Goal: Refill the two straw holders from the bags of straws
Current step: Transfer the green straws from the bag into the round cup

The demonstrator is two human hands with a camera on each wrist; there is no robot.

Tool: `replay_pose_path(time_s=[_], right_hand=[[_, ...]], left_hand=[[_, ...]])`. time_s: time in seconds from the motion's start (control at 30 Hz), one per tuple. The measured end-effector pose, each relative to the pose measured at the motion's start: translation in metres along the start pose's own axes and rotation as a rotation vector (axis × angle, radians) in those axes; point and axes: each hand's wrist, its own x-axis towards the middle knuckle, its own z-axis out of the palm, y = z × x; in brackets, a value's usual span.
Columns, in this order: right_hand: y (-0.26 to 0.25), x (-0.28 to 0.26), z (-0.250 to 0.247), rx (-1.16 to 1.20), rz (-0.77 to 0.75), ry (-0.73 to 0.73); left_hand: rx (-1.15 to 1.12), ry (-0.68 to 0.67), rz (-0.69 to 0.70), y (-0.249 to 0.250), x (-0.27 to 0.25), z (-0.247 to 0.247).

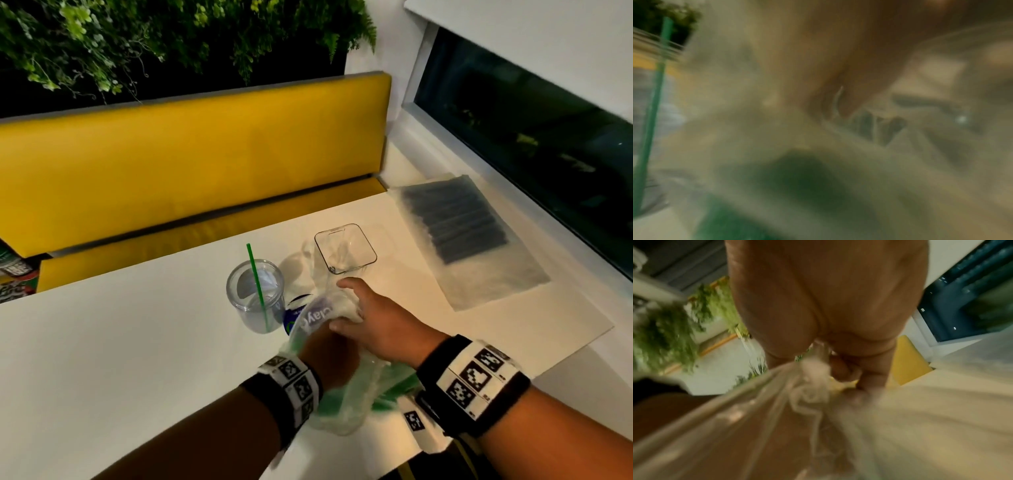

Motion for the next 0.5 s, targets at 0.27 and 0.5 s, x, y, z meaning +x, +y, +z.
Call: replay_pose_path(time_s=[0.27,0.5], right_hand=[[0.037,-0.014,0.025,-0.403,-0.031,-0.028],[0.043,0.009,0.024,0.411,0.303,0.114]], left_hand=[[-0.013,0.005,-0.087,-0.01,0.012,0.026],[0.232,-0.116,-0.273,-0.029,0.017,0.038]])
